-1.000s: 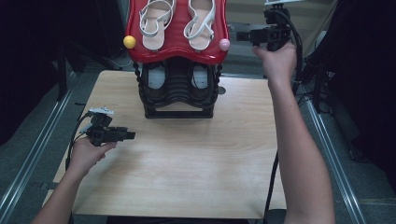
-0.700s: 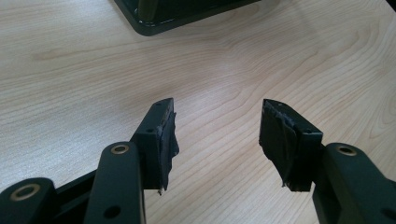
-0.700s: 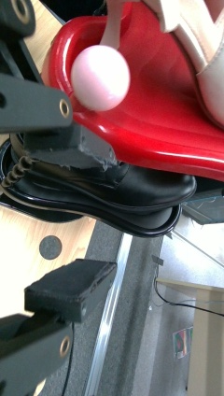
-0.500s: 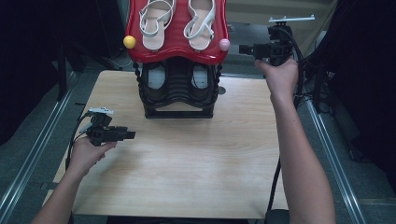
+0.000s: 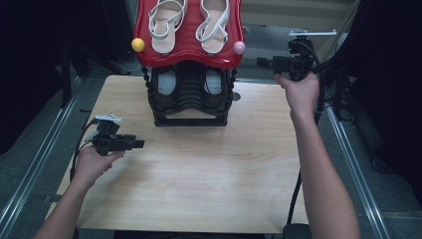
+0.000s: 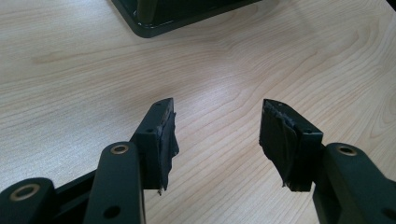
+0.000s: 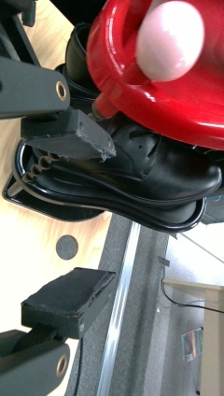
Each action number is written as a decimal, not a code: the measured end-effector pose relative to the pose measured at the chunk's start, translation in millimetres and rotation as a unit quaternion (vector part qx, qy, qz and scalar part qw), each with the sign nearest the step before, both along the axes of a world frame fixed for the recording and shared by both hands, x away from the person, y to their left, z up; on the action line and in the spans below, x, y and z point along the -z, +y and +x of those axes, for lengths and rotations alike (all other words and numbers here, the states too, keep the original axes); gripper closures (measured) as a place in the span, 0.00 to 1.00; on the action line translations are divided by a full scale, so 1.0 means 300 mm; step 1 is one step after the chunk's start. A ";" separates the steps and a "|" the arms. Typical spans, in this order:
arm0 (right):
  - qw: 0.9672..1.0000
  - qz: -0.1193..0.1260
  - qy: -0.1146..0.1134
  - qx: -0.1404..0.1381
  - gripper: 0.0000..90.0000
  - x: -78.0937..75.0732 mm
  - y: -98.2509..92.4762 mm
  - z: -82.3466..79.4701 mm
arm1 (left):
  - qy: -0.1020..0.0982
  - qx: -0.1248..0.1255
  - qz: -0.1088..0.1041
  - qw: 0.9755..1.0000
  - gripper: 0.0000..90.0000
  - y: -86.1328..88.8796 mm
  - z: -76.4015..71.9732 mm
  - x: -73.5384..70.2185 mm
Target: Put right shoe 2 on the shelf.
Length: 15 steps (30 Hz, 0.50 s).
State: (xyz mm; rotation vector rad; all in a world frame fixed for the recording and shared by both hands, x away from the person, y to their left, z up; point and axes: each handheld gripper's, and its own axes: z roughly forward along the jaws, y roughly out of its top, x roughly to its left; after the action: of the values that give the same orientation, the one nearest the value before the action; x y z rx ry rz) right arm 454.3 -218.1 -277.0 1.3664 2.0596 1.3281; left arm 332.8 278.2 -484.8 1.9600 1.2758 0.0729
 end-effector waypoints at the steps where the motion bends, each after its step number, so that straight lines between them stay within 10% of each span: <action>1: 1.000 -0.001 0.000 -0.001 0.38 0.006 0.000 -0.002 | 0.000 -0.001 0.000 1.000 0.51 0.000 0.000 0.000; 15: 1.000 0.008 0.010 -0.008 0.38 0.098 -0.012 -0.042 | -0.003 0.004 0.002 1.000 0.51 -0.001 0.000 -0.001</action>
State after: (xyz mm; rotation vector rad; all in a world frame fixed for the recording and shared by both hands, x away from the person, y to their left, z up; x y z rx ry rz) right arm 441.7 -221.6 -306.4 1.3789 2.0815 1.3443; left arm 332.8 277.9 -484.5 1.9678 1.2648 0.0770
